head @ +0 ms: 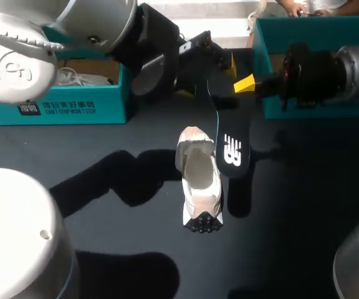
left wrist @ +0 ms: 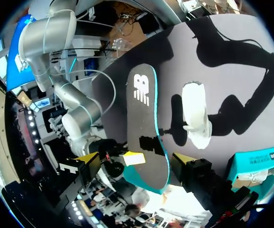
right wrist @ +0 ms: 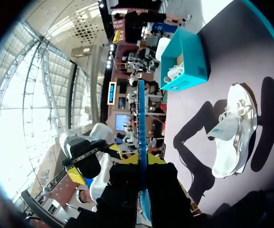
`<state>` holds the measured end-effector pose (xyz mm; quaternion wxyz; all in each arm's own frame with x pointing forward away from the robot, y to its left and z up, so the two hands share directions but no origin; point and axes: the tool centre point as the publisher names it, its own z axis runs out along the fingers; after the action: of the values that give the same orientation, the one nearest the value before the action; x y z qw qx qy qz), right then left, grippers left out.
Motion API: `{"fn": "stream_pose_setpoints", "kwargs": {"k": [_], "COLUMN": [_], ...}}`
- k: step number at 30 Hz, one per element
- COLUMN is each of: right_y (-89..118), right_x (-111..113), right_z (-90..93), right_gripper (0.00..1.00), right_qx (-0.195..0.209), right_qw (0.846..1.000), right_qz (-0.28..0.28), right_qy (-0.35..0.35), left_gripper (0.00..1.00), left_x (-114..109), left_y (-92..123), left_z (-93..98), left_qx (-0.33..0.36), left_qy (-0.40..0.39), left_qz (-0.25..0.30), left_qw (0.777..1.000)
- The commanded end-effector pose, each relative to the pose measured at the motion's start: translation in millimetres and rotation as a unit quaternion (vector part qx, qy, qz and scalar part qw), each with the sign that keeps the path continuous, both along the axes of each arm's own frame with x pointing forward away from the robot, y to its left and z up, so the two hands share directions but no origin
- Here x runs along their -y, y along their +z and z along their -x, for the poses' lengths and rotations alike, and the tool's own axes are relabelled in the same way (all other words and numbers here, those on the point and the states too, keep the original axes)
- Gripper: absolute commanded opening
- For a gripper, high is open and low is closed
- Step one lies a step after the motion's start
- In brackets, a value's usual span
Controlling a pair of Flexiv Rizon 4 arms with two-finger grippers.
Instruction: Take the shoe out of the shoebox, open the shoe tongue, remove and reinsert the insole, then place the shoe into the shoebox
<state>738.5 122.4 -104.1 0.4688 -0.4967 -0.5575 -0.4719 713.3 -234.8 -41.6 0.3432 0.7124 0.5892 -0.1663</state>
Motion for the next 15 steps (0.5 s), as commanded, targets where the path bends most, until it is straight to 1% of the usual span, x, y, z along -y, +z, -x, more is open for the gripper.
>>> {"fn": "stream_pose_setpoints", "kwargs": {"k": [1, 5, 15], "right_y": [-2, -2, 0], "right_x": [-2, -3, -5], "right_z": [0.4, -0.7, -1.8], "right_gripper": [0.0, 0.0, 0.0], "right_qx": [0.001, 0.002, 0.003], "right_qw": [1.0, 1.0, 1.0], "right_qz": [-0.002, -0.002, -0.001], "right_qy": [-0.003, -0.004, -0.002], "left_gripper": [1.0, 1.0, 1.0], "left_x": [20, 17, 18], "left_y": [0, -4, -1], "left_z": [-9.6, -13.4, -19.8], "left_qx": [0.02, 0.018, 0.021], "left_qy": [0.073, 0.072, 0.083], "left_qz": [-0.282, -0.31, -0.314], "left_qw": [0.957, 0.948, 0.945]}}
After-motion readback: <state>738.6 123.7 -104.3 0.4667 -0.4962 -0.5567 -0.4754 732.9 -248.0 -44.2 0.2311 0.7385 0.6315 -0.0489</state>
